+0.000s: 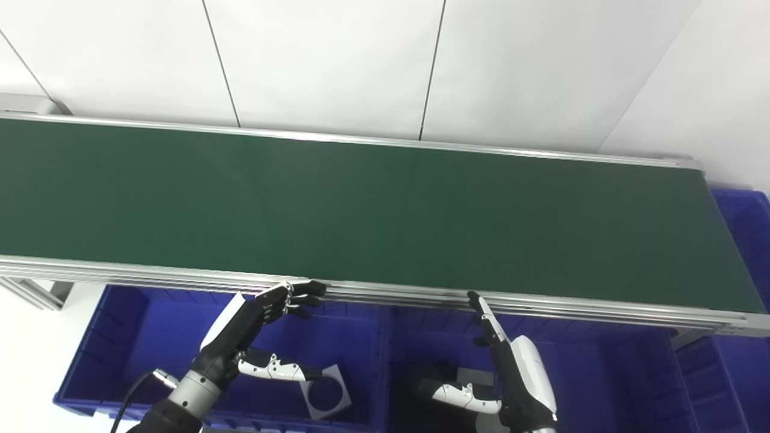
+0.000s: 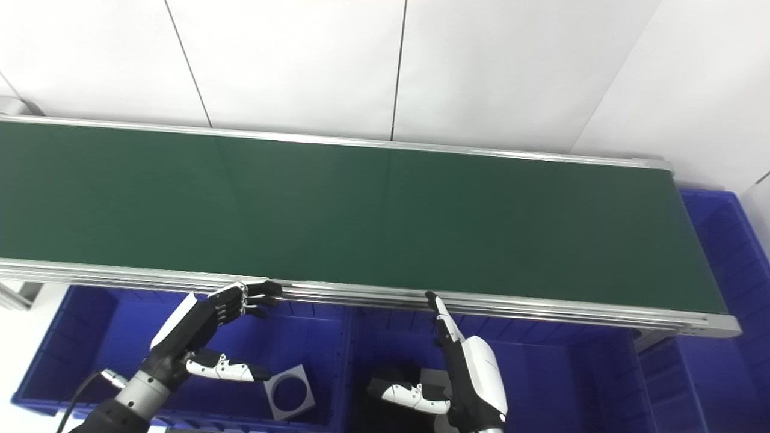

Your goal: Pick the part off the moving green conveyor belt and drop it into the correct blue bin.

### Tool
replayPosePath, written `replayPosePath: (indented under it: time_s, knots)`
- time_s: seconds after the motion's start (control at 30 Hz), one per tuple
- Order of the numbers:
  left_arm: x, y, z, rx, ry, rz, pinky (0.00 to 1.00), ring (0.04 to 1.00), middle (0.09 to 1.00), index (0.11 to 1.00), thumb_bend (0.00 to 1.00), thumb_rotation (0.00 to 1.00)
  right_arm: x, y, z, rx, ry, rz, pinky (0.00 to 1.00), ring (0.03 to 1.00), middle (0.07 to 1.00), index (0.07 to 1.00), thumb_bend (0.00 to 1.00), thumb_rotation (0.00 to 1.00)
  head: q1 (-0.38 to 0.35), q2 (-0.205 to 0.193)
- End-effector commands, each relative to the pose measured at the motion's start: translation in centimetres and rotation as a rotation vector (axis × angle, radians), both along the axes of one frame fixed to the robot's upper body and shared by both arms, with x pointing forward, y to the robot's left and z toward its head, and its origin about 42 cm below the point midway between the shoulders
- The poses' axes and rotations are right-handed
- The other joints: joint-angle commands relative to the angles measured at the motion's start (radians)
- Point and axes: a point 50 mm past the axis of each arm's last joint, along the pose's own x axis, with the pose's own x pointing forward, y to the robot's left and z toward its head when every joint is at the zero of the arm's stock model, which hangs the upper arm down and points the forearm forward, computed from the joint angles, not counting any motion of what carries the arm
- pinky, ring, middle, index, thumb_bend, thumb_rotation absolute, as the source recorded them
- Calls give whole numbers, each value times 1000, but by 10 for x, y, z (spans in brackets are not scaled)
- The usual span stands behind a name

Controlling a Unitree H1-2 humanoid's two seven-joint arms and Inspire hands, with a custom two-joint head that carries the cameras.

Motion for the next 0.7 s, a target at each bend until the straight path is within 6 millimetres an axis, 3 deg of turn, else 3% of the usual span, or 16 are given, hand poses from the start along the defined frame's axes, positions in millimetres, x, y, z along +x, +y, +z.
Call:
replayPosePath:
  time_s: [0.0,0.47,0.67]
  knots:
    - [5,0,7,-35,-36,2,678,746,802,764,887,152,2,2,8,75,-92,1,736,846,911,947,1000,563,5,-2]
    - [6,-3,-2,-106,-14,8,741,777,836,827,899,171,4,-2,0,238,-92,-33,758,810,866,900,967,378,13,-14]
    - [6,-6,-4,-119,-20,5,729,777,835,829,898,180,3,-5,-2,242,-89,-27,763,798,852,886,971,360,18,-14]
